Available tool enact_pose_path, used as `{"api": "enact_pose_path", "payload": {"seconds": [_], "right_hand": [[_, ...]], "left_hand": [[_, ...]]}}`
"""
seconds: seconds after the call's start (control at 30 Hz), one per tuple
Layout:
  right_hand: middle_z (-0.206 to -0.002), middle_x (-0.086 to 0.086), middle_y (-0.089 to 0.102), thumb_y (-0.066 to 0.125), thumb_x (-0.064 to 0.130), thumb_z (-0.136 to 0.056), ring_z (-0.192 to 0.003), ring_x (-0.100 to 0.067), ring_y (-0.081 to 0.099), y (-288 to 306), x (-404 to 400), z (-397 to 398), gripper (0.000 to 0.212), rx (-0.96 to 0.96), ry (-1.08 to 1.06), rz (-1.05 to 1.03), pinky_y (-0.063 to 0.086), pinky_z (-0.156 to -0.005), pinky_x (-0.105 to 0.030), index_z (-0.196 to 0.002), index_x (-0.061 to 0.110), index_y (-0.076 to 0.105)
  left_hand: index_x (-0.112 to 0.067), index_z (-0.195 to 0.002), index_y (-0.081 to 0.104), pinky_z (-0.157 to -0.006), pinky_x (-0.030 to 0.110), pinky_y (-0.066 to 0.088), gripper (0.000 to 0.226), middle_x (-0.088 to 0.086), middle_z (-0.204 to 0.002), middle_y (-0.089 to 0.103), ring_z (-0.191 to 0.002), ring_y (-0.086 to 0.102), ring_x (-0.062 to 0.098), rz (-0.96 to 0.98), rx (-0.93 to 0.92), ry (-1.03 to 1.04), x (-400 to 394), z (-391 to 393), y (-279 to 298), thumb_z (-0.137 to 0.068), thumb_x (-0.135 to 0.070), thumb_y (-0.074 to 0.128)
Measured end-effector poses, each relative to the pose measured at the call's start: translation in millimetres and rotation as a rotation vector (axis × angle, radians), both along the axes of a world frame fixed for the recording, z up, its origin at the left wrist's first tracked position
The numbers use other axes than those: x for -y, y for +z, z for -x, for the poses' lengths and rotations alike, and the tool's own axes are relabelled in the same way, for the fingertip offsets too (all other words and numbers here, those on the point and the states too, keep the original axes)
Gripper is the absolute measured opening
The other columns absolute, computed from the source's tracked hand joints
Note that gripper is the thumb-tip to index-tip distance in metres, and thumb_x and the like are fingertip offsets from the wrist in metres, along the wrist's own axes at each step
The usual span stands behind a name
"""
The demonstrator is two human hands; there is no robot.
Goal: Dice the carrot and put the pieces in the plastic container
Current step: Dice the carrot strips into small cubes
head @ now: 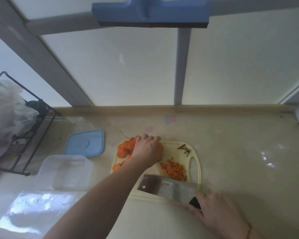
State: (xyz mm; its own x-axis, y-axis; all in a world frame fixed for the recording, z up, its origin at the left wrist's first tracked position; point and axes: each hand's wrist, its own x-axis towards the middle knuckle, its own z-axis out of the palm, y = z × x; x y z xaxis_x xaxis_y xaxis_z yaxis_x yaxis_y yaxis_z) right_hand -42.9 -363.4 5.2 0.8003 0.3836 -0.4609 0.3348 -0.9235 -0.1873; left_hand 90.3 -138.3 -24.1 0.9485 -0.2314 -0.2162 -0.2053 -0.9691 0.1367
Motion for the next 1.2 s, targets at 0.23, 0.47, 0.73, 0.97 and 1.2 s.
{"api": "enact_pose_path", "payload": {"seconds": [0.23,0.47,0.73,0.97,1.2], "right_hand": [[-0.122,0.001,0.064,-0.015,0.090,-0.065,-0.099,-0.016,0.066,-16,6,14,0.105,-0.007,-0.136,-0.138,0.052,-0.080,-0.033,-0.114,0.030,0.056],[-0.065,0.012,0.067,0.035,0.076,-0.085,-0.063,0.004,0.061,-4,-7,8,0.061,-0.384,-0.533,-0.402,0.049,-0.064,-0.020,-0.069,0.022,0.060],[-0.053,-0.009,0.031,0.047,0.091,-0.058,-0.046,-0.019,0.029,-11,-6,4,0.073,-0.588,-0.839,-0.531,0.016,-0.050,-0.031,-0.050,0.020,0.041],[-0.053,-0.008,0.022,0.043,0.079,-0.067,-0.045,-0.014,0.018,-15,9,-10,0.062,-0.604,-0.899,-0.575,0.011,-0.049,-0.029,-0.054,0.019,0.034],[-0.047,-0.005,0.029,0.045,0.084,-0.062,-0.038,-0.015,0.025,-23,9,2,0.069,-0.505,-0.870,-0.567,0.015,-0.044,-0.018,-0.054,0.017,0.040]], "left_hand": [[-0.023,-0.144,0.046,-0.109,0.036,0.027,0.053,0.000,-0.134,0.060,-0.125,0.052,0.023,0.232,0.075,0.024,-5,4,10,-0.094,-0.033,0.060],[-0.019,-0.126,0.061,-0.095,0.039,0.051,0.054,-0.002,-0.116,0.067,-0.106,0.063,0.022,0.602,0.305,0.224,-57,62,7,-0.077,-0.040,0.069],[-0.019,-0.125,0.061,-0.093,0.031,0.047,0.050,-0.001,-0.113,0.066,-0.105,0.059,0.014,0.642,0.335,0.223,-65,118,-26,-0.079,-0.037,0.068],[-0.024,-0.111,0.061,-0.088,0.029,0.046,0.039,-0.002,-0.106,0.065,-0.096,0.061,0.020,0.601,0.278,0.267,-37,131,-45,-0.075,-0.037,0.068],[-0.026,-0.114,0.058,-0.091,0.025,0.040,0.040,-0.001,-0.111,0.060,-0.099,0.056,0.018,0.592,0.362,0.300,-3,145,-65,-0.077,-0.035,0.068]]}}
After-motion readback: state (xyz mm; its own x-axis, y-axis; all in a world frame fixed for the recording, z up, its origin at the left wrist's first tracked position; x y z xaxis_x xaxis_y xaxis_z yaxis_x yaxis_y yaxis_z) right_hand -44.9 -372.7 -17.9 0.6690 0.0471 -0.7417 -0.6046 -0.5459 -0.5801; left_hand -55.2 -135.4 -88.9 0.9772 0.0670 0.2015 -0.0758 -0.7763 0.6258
